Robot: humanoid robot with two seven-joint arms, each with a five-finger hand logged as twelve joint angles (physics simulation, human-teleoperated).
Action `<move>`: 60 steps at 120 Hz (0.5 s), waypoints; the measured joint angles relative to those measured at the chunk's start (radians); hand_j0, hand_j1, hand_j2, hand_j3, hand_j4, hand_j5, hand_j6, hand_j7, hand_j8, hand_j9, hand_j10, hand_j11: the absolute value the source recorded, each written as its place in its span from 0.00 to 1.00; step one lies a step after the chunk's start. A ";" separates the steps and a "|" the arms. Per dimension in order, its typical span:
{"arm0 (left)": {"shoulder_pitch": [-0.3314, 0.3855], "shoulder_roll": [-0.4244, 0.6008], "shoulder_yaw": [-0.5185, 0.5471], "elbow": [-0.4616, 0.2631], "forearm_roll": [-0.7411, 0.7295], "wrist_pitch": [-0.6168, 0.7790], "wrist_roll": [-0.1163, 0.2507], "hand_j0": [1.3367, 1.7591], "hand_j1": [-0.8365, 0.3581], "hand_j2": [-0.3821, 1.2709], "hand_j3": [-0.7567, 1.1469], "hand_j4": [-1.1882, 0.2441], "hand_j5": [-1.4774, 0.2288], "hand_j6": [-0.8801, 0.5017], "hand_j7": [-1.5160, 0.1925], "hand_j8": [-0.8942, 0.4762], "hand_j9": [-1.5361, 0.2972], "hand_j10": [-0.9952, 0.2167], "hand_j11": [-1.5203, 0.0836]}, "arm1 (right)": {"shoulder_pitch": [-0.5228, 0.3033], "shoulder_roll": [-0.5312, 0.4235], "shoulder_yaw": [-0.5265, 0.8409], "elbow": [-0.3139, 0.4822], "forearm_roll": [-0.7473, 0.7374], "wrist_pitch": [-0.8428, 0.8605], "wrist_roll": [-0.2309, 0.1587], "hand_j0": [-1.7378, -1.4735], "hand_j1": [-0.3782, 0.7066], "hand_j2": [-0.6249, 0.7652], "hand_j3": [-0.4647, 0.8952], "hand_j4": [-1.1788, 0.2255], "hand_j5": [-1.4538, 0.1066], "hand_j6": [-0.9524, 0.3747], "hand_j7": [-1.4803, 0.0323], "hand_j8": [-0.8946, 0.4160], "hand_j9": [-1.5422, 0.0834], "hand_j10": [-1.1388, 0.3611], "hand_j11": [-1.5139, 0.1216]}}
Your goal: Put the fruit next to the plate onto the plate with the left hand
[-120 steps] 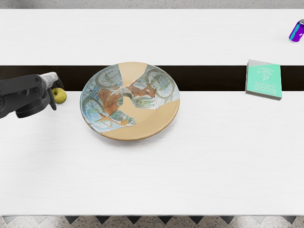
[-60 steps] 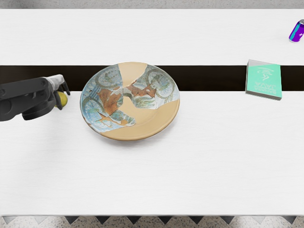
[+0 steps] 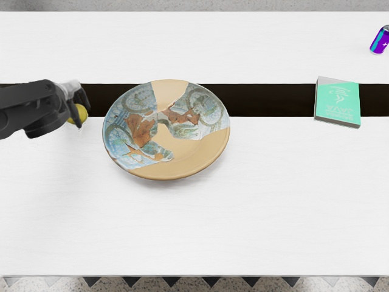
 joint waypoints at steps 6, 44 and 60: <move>-0.027 0.006 -0.043 0.000 -0.013 -0.008 0.000 0.75 0.43 0.49 0.40 0.36 0.30 0.32 0.33 0.36 0.34 0.33 0.38 | 0.000 0.000 0.000 0.000 0.000 0.000 0.000 0.30 0.05 0.45 0.34 0.83 0.92 0.70 0.96 0.67 0.93 0.75 0.91; -0.155 -0.010 -0.145 -0.002 -0.174 -0.199 -0.001 0.76 0.43 0.47 0.40 0.36 0.31 0.32 0.34 0.36 0.34 0.32 0.38 | 0.000 0.000 0.000 0.000 0.000 0.000 0.000 0.30 0.05 0.45 0.34 0.83 0.92 0.70 0.96 0.67 0.93 0.75 0.91; -0.161 -0.087 -0.149 -0.002 -0.200 -0.230 -0.001 0.76 0.42 0.47 0.40 0.37 0.30 0.33 0.34 0.36 0.35 0.34 0.38 | 0.000 0.000 0.000 0.000 0.000 0.000 0.000 0.30 0.05 0.45 0.34 0.83 0.92 0.70 0.96 0.67 0.93 0.75 0.91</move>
